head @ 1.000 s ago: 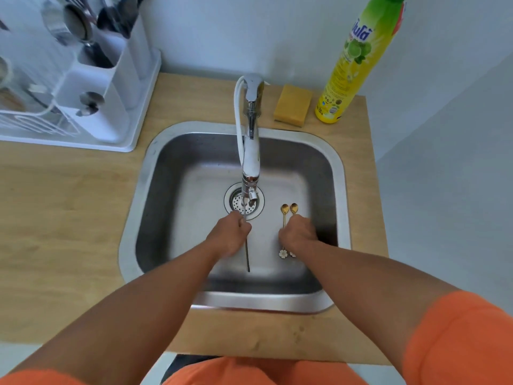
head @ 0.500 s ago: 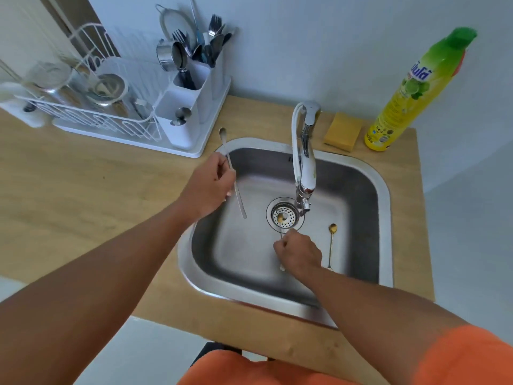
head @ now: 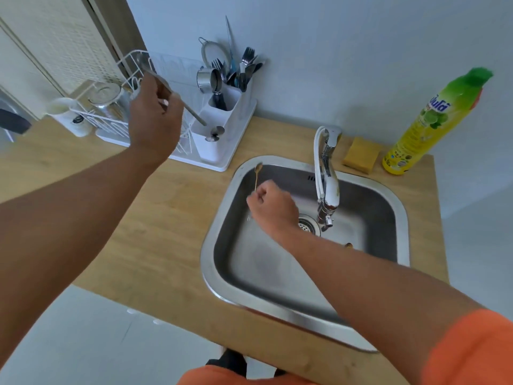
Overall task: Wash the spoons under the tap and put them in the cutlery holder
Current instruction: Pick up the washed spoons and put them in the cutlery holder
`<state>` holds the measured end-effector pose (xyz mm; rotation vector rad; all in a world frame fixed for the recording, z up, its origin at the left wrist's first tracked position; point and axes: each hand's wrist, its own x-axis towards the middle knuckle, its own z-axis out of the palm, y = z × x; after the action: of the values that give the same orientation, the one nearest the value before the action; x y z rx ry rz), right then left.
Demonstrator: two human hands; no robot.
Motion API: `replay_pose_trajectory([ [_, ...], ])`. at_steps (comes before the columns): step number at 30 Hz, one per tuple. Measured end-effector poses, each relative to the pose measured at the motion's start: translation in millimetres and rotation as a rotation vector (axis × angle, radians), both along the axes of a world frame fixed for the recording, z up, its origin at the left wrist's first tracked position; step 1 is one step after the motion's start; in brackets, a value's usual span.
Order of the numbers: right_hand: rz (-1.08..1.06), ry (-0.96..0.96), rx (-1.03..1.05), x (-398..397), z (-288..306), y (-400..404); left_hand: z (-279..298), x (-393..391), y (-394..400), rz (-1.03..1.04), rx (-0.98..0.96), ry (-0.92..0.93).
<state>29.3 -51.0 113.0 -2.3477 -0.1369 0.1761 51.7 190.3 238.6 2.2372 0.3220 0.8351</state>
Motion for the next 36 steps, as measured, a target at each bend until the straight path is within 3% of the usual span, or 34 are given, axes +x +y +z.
replay_pose_trajectory([
  [5,0.010,-0.200,0.056,43,51,17,-28,4,6,0.081,0.092,0.139],
  [15,0.022,-0.385,0.122,109,123,55,-57,11,2,0.151,0.029,0.385],
  [22,0.064,-0.334,0.093,127,128,88,-58,12,-7,0.101,-0.334,0.450],
  [36,0.204,-0.102,-0.036,117,99,94,-99,-18,-9,0.035,-0.266,0.608],
])
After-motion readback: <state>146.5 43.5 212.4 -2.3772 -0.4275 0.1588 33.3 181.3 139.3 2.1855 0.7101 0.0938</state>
